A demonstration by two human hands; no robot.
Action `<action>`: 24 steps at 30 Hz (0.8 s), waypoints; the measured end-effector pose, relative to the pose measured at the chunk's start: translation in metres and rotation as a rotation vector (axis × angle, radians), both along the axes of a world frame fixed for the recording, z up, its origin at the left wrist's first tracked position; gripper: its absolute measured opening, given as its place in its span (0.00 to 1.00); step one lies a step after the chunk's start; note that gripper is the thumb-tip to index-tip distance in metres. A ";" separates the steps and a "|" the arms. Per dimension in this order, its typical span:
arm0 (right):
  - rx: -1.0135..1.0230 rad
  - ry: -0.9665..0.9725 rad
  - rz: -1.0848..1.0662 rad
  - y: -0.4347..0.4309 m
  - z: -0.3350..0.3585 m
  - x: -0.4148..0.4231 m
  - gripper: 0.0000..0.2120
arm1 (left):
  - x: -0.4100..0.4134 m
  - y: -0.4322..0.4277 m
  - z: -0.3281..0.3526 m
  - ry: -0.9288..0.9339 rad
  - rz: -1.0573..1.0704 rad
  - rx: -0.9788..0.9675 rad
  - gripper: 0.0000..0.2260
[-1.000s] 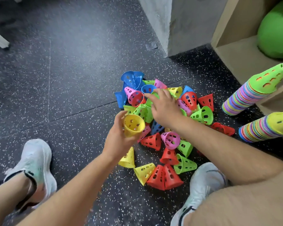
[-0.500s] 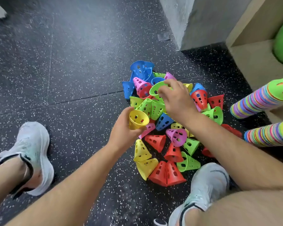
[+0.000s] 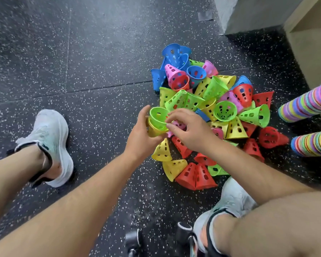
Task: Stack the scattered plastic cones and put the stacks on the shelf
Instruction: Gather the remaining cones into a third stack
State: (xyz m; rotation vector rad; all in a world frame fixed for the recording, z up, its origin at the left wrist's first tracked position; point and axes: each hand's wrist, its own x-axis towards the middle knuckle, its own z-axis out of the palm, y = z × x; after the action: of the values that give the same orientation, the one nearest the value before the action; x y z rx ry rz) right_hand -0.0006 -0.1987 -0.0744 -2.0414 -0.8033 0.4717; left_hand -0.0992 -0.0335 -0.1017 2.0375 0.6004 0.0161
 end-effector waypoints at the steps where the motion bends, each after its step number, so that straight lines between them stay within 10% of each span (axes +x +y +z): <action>1: -0.036 0.015 0.055 0.000 -0.003 -0.004 0.06 | -0.006 0.001 -0.003 0.017 -0.009 0.012 0.41; 5: -0.143 -0.070 0.157 -0.001 -0.013 -0.019 0.16 | -0.024 0.011 -0.013 0.060 -0.048 0.078 0.35; 11: -0.201 -0.246 0.302 0.003 -0.032 -0.037 0.04 | -0.055 0.029 -0.024 0.149 0.031 0.137 0.35; 17: -0.492 -0.437 0.595 0.010 -0.056 -0.061 0.22 | -0.080 0.038 -0.033 0.218 0.103 0.117 0.33; 24: -0.425 -0.453 0.342 0.012 -0.049 -0.048 0.36 | -0.079 0.040 -0.035 0.201 0.153 0.116 0.32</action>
State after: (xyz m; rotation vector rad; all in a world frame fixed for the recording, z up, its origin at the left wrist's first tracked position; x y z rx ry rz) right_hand -0.0484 -0.1869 -0.1230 -2.4565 -1.4398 0.3937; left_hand -0.1787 0.0063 -0.1366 2.1153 0.8991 -0.0658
